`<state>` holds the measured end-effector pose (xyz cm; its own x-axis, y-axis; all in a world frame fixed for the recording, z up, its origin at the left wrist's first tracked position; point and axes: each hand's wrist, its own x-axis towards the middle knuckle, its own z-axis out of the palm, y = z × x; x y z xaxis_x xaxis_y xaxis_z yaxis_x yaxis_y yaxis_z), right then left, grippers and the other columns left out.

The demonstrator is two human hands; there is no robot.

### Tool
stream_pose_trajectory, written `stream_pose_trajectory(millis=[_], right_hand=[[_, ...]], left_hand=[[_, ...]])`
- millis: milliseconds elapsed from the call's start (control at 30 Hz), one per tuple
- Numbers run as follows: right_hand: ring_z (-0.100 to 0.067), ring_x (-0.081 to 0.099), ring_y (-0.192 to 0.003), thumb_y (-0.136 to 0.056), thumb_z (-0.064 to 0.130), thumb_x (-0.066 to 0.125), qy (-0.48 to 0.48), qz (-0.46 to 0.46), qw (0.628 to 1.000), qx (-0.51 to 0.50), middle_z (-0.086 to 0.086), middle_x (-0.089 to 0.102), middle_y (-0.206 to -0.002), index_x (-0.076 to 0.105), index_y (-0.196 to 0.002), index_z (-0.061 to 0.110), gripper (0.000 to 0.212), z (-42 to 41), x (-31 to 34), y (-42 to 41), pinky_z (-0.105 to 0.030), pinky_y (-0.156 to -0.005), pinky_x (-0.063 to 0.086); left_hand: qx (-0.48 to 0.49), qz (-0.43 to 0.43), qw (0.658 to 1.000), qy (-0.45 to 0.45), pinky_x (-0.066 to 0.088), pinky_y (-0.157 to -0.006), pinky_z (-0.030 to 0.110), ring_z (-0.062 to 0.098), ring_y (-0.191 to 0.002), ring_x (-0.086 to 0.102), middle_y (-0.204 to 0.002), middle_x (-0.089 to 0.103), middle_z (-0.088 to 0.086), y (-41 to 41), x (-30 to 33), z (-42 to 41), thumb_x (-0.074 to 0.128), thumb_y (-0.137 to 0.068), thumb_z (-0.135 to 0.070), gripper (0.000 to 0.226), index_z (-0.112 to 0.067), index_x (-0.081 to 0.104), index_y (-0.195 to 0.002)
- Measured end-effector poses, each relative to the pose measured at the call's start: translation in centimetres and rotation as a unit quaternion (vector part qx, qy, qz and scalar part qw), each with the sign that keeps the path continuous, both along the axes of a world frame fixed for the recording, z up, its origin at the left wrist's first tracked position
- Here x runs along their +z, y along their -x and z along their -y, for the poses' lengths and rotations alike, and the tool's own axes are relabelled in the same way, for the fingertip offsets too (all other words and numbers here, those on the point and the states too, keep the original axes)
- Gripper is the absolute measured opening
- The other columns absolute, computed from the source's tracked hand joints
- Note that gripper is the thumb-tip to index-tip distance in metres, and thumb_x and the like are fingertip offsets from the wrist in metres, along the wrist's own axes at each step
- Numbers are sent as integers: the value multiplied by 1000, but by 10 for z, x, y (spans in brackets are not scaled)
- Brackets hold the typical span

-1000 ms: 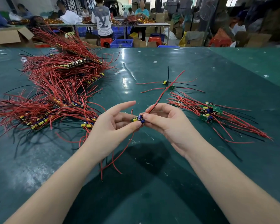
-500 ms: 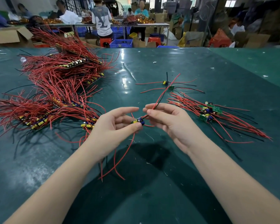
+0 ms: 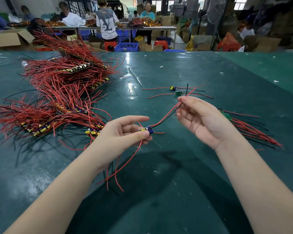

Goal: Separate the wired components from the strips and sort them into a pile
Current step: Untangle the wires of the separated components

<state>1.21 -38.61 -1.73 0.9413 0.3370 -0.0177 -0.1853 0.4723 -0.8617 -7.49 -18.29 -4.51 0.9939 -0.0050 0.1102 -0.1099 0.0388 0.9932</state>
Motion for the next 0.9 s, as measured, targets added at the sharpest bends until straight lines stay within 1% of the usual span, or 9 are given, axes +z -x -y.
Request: stream_pose_trajectory(millis=[67,133,200,367,500,600,700,833,900], right_hand=[[-12,66,-58,-66,12,72,-5,-4,1000,-14,-4,68,-66,73,-76,11,10,2,0,-2,-21,-57,56],[-12,66,-57,-64,11,73,-9,-4,1000,-23,-4,68,-65,75,-67,14,4,4,1,-3,-21,-56,56],[-12,66,-57,-64,9,72,-10,1,1000,-24,-3,68,-65,75,-59,15,8,5,1,-4,-20,-57,55],[-10,67,-57,-64,9,72,-6,6,1000,-27,-2,70,-66,75,-57,16,11,6,0,-4,-20,-57,55],[-8,65,-54,-64,12,72,-4,14,1000,-28,0,68,-61,73,-55,17,10,8,1,-3,-18,-54,54],[-8,65,-53,-64,11,72,2,13,1000,-18,1,68,-62,75,-59,17,8,10,0,-5,-17,-54,54],[-7,64,-56,-67,11,70,12,8,1000,11,1,67,-66,79,-74,15,13,12,0,-6,-16,-56,54],[-8,65,-57,-69,10,68,0,-3,1000,27,1,67,-65,78,-70,16,11,14,0,-7,-17,-55,53],[-8,65,-58,-70,11,68,-1,2,999,40,1,67,-67,79,-74,16,13,16,1,-7,-17,-56,54]], left_hand=[[-1,-1,1000,-3,57,-76,26,25,-84,72,-80,71,4,1,0,-1,71,-69,-17,43,-13,66,-112],[-4,-2,1000,-9,56,-76,25,25,-85,72,-81,72,4,1,1,-1,71,-69,-17,43,-13,67,-112],[-4,-3,1000,-9,55,-75,23,24,-85,72,-83,72,6,2,3,-1,71,-69,-18,42,-13,67,-111],[-4,-4,1000,-9,55,-74,22,24,-85,73,-84,73,7,2,4,-2,71,-69,-18,39,-13,68,-108],[-15,-9,999,-27,56,-81,26,26,-87,72,-86,74,6,3,3,-3,72,-68,-20,39,-14,69,-107],[-20,-11,999,-30,56,-79,25,25,-87,72,-90,75,9,4,3,-3,72,-68,-19,36,-13,71,-103],[-20,-16,999,-34,57,-79,26,25,-87,72,-93,75,10,3,2,-4,73,-67,-19,34,-12,71,-100],[-16,-27,999,-35,57,-82,30,26,-88,72,-93,75,10,3,3,-4,72,-67,-18,33,-10,71,-99],[-16,-31,999,-40,57,-82,29,25,-87,72,-93,75,10,3,3,-4,72,-70,-16,32,-9,71,-100]])
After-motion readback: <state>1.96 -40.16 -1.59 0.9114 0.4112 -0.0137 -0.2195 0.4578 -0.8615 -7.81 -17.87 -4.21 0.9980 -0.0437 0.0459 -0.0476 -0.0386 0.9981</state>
